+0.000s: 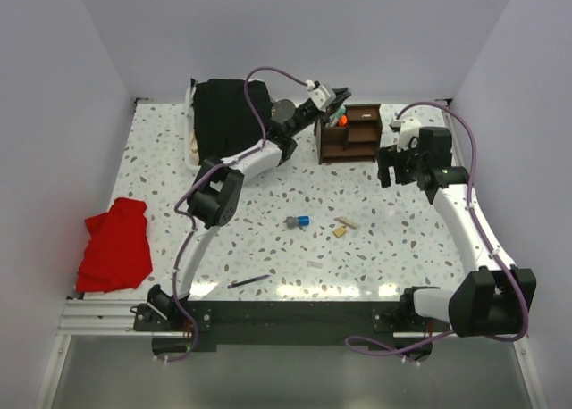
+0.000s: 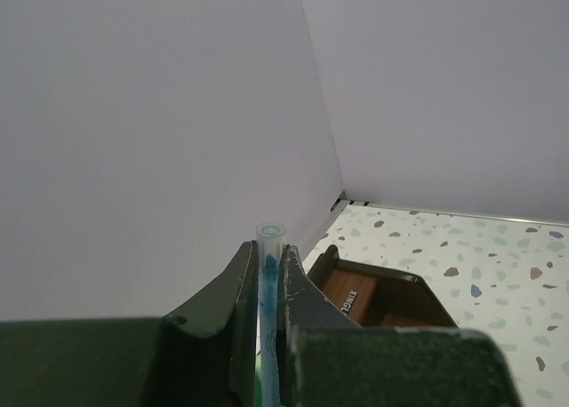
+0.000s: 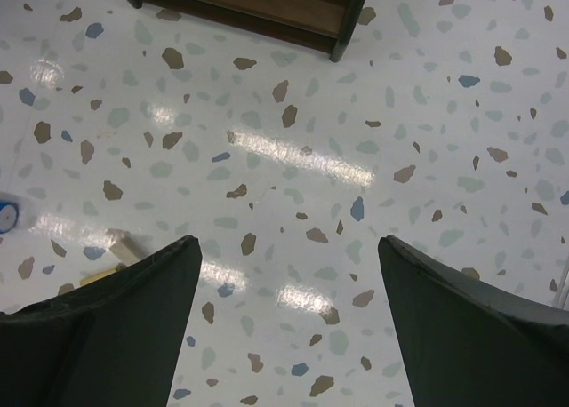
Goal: Sort the stationery into containers
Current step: Place the pen in the storage box, then pick up the pen from the center of the board.
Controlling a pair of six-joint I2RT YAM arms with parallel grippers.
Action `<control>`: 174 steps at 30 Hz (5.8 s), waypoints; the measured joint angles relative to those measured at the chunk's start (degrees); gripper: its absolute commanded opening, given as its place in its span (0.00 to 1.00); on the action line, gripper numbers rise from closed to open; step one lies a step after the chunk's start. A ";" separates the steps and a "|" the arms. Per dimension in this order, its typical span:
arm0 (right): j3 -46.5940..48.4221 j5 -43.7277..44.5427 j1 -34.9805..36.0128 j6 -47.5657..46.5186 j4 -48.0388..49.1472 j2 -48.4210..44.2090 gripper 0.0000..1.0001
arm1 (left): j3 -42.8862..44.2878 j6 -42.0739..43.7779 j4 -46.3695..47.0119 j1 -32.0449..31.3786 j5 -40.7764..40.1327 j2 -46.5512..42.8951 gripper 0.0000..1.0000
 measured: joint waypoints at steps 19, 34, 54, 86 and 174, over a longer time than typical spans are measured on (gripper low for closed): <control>-1.49 -0.09 -0.46 0.94 0.31 0.17 0.86 | -2.08 -1.36 0.13 0.85 -2.21 0.04 0.57; -1.31 -11.34 1.36 -10.25 -4.98 0.37 0.83 | -31.78 3.69 -8.15 5.16 0.37 -33.48 0.77; -3.69 -7.41 14.97 -23.43 -10.80 13.11 0.70 | -69.20 12.07 -58.47 5.33 -15.47 -71.78 1.00; -1.42 -2.95 21.44 -17.07 -4.94 22.60 0.54 | -69.24 13.57 -62.03 5.33 -19.52 -72.70 1.00; -18.64 -12.04 15.43 -22.56 6.27 12.41 0.32 | -65.26 9.01 -58.03 5.33 -13.97 -65.88 1.00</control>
